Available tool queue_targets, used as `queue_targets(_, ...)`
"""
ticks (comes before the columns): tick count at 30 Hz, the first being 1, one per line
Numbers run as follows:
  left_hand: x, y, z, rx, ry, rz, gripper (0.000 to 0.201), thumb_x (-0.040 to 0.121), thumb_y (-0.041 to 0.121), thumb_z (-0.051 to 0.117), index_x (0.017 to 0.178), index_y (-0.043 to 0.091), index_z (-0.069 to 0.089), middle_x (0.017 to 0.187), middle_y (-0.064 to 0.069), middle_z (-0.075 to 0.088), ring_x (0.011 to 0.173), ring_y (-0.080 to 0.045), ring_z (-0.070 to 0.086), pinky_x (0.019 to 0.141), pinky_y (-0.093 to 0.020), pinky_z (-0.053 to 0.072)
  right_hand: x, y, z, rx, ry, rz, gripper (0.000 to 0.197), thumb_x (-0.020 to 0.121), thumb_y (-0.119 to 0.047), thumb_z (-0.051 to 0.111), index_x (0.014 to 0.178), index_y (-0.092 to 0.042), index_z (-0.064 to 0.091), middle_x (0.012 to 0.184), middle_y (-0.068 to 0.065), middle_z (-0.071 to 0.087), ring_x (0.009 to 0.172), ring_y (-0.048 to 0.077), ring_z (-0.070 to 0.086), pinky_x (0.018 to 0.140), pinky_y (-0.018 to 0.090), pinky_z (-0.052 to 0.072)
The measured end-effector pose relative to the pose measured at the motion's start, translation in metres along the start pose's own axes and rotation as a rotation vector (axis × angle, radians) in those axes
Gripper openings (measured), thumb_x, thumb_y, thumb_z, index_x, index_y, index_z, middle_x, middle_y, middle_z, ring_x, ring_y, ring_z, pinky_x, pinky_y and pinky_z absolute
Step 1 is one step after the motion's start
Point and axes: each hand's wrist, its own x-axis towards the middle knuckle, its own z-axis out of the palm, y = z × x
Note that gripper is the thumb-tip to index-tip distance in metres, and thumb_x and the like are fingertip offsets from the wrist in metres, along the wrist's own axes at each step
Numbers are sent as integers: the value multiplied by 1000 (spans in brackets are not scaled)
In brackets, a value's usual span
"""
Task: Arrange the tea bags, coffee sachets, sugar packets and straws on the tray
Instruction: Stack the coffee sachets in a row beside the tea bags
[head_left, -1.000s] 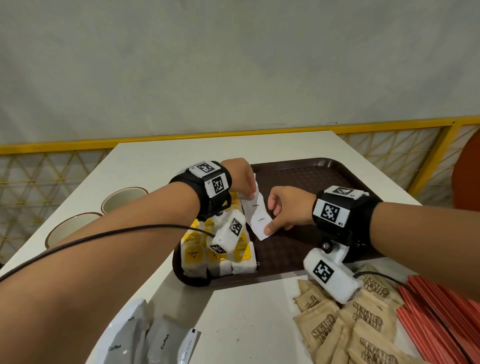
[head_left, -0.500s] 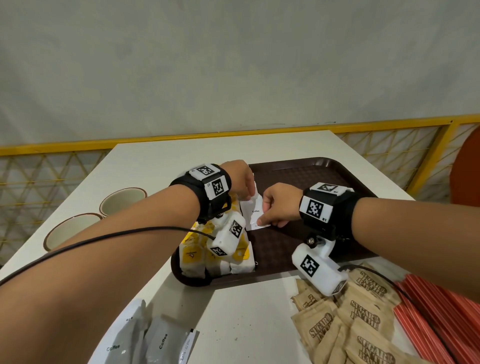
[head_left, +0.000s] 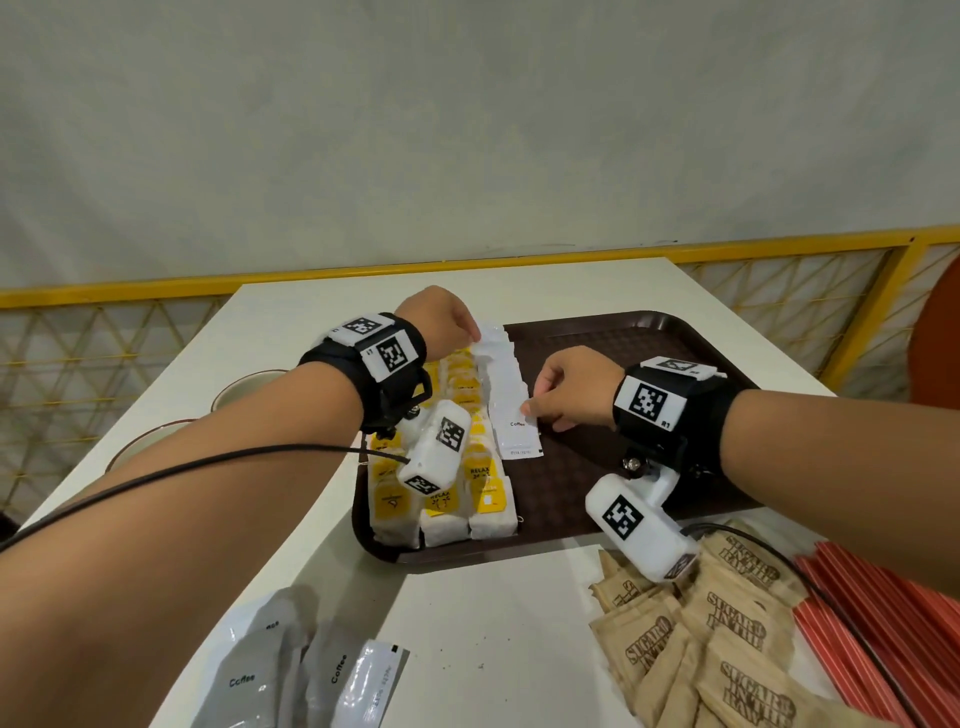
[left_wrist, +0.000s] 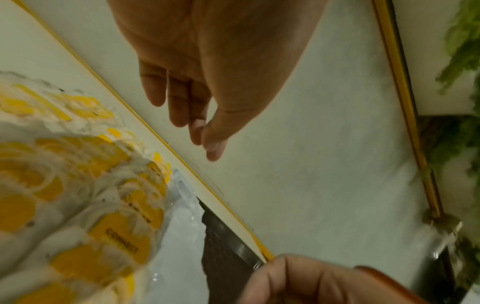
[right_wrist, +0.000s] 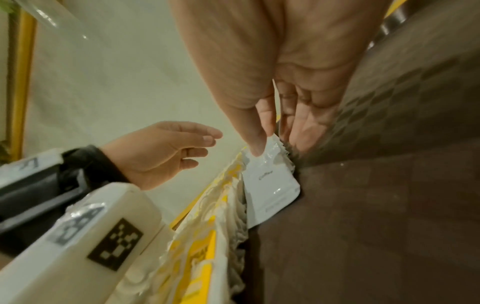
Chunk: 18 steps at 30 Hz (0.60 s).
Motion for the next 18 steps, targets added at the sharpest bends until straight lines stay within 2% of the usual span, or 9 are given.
queue_targets(3,-7,-9,-5,-220,141,-75,29,95,4,43,109,10,68,122,-8,61,110,-25,56,83,-26,42,7,7,1,90,69,20,9,83,-8,70,83,-12,62,92,9,64,90,24,64,88,42,54)
queue_targets(5,-15,-15,-6,-356,162,-124,28,98,7,41,115,6,64,123,-12,59,106,-30,56,80,-26,39,12,10,6,132,68,52,30,84,-4,66,114,-10,61,120,12,61,110,25,59,100,42,47)
queue_targets(6,-19,-16,-4,-392,151,-143,28,100,13,39,112,5,63,118,-14,59,104,-29,54,82,-27,38,12,10,9,177,54,74,45,86,-1,63,129,-8,53,132,13,54,119,26,54,104,40,44)
queue_targets(8,-26,-19,-2,-420,128,-187,33,103,27,32,102,9,59,106,-13,56,103,-25,48,88,-31,34,14,9,16,260,6,91,61,87,3,57,144,-5,35,144,15,43,131,26,44,110,38,37)
queue_targets(9,-29,-20,-1,-417,112,-220,37,104,33,27,110,11,56,113,-13,54,110,-25,47,92,-33,32,15,8,18,274,-25,92,64,88,3,55,146,-3,30,144,15,43,130,25,44,110,35,36)
queue_targets(10,-32,-21,0,-401,101,-255,47,104,39,23,127,9,50,130,-15,49,121,-27,44,100,-34,30,17,7,19,260,-50,95,63,89,2,54,146,-1,28,138,16,47,124,25,47,106,32,37)
queue_targets(12,-37,-25,0,-360,92,-311,60,102,45,17,144,6,33,150,-15,33,136,-29,34,110,-37,23,19,5,21,211,-66,108,55,90,-1,52,141,4,33,130,21,52,111,29,53,94,37,42)
queue_targets(14,-39,-28,-2,-372,87,-343,63,102,48,14,147,5,28,152,-16,29,138,-30,31,112,-39,21,25,5,20,195,-22,111,54,92,-1,48,142,6,31,137,25,47,117,36,53,100,41,42)
queue_targets(18,-43,-30,-4,-440,57,-430,71,100,53,12,145,1,30,150,-19,33,137,-31,33,111,-39,22,35,0,17,232,11,111,54,96,0,41,148,-4,26,137,18,46,112,29,54,95,32,43)
